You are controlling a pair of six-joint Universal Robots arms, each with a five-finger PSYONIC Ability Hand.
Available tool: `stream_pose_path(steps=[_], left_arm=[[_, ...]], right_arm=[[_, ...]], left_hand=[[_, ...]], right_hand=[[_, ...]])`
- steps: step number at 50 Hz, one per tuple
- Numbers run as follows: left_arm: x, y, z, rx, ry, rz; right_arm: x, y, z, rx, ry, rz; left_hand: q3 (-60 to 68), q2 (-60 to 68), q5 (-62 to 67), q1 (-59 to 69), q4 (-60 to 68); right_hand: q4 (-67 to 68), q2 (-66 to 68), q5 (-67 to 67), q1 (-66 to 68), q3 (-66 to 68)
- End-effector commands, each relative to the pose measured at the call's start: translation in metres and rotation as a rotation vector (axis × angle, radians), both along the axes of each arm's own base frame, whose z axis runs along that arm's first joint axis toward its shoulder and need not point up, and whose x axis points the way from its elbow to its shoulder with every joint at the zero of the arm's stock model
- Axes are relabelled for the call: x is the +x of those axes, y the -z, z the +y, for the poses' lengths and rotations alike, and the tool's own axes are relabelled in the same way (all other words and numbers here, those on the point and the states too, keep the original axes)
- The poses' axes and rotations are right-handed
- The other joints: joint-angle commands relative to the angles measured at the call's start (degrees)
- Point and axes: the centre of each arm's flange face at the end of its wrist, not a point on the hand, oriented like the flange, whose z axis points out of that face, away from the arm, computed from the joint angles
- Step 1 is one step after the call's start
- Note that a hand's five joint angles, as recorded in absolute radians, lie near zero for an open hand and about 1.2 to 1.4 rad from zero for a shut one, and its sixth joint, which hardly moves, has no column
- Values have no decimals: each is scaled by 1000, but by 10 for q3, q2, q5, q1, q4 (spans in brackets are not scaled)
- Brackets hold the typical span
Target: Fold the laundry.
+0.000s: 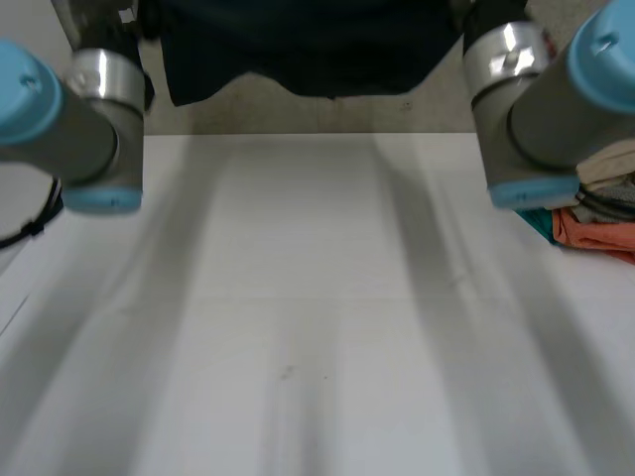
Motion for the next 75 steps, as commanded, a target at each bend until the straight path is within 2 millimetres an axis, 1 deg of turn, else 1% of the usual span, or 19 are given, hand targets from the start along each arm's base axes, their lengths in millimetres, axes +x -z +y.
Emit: stream_pose_path(steps=[1, 2, 4, 5, 9, 13, 15, 20, 27, 34, 39, 43, 49, 53, 56, 61, 65, 72, 75], left_arm=[[0, 93, 22, 257, 45, -133], [-1, 116, 30, 315, 61, -169], [-2, 139, 40, 371, 76, -212], [-3, 159, 50, 421, 82, -261], [1, 189, 73, 505, 78, -383], [9, 195, 101, 579, 78, -486], [12, 190, 113, 605, 82, -523], [30, 172, 146, 727, 91, -607], [41, 157, 188, 879, 181, -728], [46, 156, 218, 1027, 278, -882], [49, 150, 232, 1108, 331, -947], [46, 142, 238, 1132, 363, -982], [34, 124, 211, 988, 301, -949], [13, 118, 159, 797, 191, -851], [2, 119, 132, 709, 130, -803], [-29, 128, 69, 512, 28, -721], [-47, 142, 35, 422, -9, -748], [-62, 175, -2, 380, -76, -765], [-66, 178, -8, 361, -75, -744]], right_arm=[[11, 93, -5, 214, -68, 162], [13, 119, -4, 274, -86, 204], [13, 148, -2, 339, -102, 252], [11, 174, -1, 398, -101, 301], [-5, 225, 3, 516, -48, 459], [-23, 239, 18, 632, -11, 573], [-29, 235, 27, 678, -12, 592], [-49, 192, 56, 758, -13, 631], [-70, 164, 89, 849, -28, 823], [-97, 156, 127, 1043, -109, 1116], [-109, 151, 152, 1161, -187, 1203], [-111, 148, 157, 1134, -223, 1188], [-105, 147, 133, 1036, -181, 1130], [-95, 150, 104, 1007, -81, 979], [-88, 155, 79, 974, 3, 848], [-76, 169, 42, 863, 72, 661], [-63, 182, 17, 736, 85, 573], [-38, 204, -13, 522, 93, 486], [-28, 212, -18, 476, 88, 475]], left_hand=[[124, 112, 141, 147, 115], [124, 112, 141, 147, 115], [124, 112, 141, 147, 115], [124, 112, 141, 147, 115], [124, 112, 141, 147, 115], [124, 112, 141, 147, 115], [124, 112, 141, 147, 115], [124, 112, 141, 147, 115], [124, 112, 141, 147, 115], [124, 112, 141, 147, 115], [124, 112, 141, 147, 115], [124, 112, 141, 147, 115], [124, 112, 141, 147, 115], [124, 112, 141, 147, 115], [124, 112, 141, 147, 115], [124, 112, 141, 147, 115], [124, 112, 141, 147, 115], [124, 112, 141, 147, 115], [124, 112, 141, 147, 115]], right_hand=[[113, 125, 117, 170, 118], [113, 125, 117, 170, 118], [113, 125, 117, 170, 118], [113, 125, 117, 170, 118], [113, 125, 117, 170, 118], [113, 125, 117, 170, 118], [113, 125, 117, 170, 118], [113, 125, 117, 170, 118], [113, 125, 117, 170, 118], [113, 125, 117, 170, 118], [113, 125, 117, 170, 118], [113, 125, 117, 170, 118], [113, 125, 117, 170, 118], [113, 125, 117, 170, 118], [113, 125, 117, 170, 118], [113, 125, 117, 170, 118], [113, 125, 117, 170, 118], [113, 125, 117, 170, 118], [113, 125, 117, 170, 118]])
